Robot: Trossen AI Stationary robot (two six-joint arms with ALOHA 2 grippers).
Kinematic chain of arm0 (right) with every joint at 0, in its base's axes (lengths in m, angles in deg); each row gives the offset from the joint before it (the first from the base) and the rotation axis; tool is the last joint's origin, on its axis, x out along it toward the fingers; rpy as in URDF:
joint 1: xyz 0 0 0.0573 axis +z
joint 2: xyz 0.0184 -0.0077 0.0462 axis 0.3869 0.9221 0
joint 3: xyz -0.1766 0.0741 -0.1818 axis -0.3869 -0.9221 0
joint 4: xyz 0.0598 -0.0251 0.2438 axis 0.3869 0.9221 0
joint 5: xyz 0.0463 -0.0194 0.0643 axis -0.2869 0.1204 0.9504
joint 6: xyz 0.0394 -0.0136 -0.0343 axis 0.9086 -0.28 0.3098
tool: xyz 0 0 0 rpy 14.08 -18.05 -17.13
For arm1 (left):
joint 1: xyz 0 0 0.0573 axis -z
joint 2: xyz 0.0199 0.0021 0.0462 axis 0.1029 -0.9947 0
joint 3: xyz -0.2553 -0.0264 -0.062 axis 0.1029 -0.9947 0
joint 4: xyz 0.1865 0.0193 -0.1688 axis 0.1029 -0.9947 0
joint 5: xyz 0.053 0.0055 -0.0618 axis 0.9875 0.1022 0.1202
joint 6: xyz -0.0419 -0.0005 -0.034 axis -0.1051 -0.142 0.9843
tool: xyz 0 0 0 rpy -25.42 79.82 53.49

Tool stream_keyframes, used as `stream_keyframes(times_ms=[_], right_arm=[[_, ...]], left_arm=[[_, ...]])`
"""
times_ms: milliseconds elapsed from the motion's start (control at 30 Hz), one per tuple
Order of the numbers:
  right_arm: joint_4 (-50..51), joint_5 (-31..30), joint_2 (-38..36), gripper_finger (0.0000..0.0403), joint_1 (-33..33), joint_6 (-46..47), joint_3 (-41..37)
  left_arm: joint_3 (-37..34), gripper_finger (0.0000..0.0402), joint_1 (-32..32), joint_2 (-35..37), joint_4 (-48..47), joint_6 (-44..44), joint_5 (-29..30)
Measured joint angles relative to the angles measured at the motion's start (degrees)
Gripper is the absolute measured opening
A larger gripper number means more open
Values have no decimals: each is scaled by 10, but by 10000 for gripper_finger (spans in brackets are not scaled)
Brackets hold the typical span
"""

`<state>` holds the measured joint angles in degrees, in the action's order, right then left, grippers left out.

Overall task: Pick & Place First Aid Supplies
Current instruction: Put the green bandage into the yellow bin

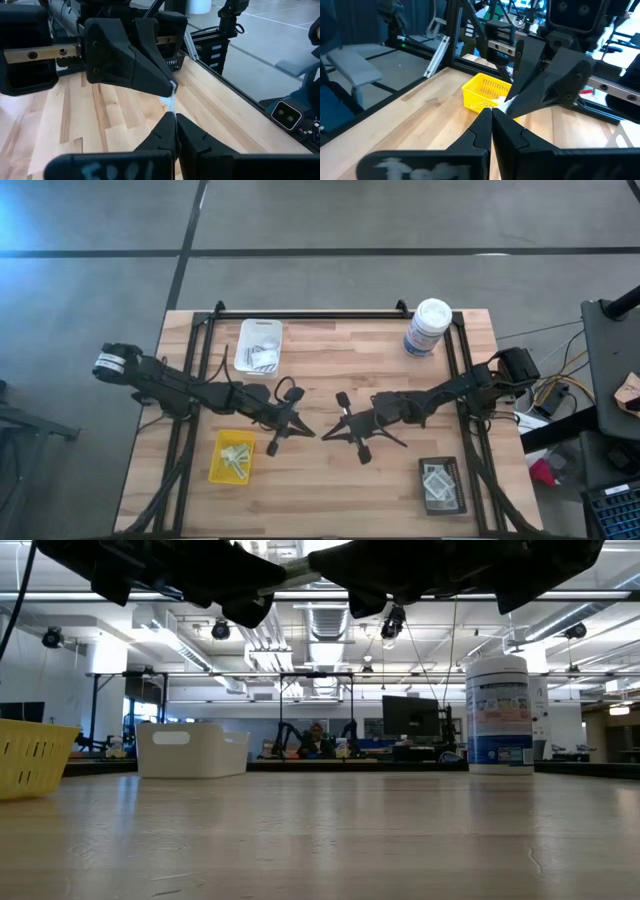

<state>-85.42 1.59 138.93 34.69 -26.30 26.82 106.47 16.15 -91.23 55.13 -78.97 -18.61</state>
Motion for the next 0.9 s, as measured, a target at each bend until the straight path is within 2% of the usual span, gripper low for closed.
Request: stream_keyframes(times_ms=[233, 333, 500, 767, 900], right_arm=[[36, -91, -1, 18, 0, 22, 0], [54, -113, -1, 39, 0, 49, 0], [61, -117, -1, 84, 0, 66, 0], [90, -204, -4, 128, 0, 54, 0], [106, -208, -4, 136, 0, 53, 0]], left_arm=[[0, 2, 0, 0, -2, 15, 3], [0, 1, 0, 0, -7, 23, 14], [0, 1, 0, 0, -23, 40, 48], [0, 0, 3, 47, -127, 111, 101], [0, 0, 14, 81, -191, 164, 119]])
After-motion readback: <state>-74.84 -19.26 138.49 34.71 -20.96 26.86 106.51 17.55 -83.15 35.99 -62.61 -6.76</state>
